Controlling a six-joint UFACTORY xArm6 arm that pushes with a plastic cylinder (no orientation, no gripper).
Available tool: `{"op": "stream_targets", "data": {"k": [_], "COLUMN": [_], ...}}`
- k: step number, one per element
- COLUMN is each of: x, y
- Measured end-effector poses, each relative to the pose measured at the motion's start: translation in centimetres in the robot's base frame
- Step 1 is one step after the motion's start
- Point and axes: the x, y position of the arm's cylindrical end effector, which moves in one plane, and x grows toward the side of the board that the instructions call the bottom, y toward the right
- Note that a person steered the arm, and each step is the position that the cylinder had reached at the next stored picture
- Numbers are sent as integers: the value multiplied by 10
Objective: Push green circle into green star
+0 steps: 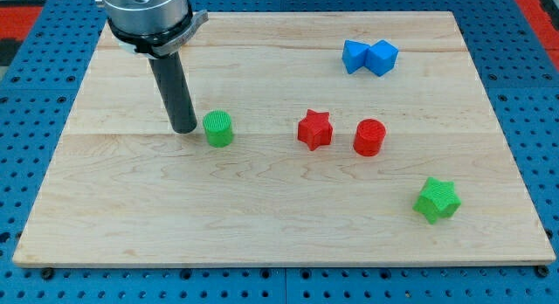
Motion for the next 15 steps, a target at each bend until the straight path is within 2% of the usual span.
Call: {"op": "stream_targets", "data": {"k": [1, 2, 3, 4, 5, 8, 9, 10, 11, 12, 13, 15], "x": [10, 31, -26, -64, -51, 15, 7, 21, 64, 68, 50, 46], "y": [65, 84, 89, 72, 133, 113, 67, 43, 83, 138, 83, 133]}}
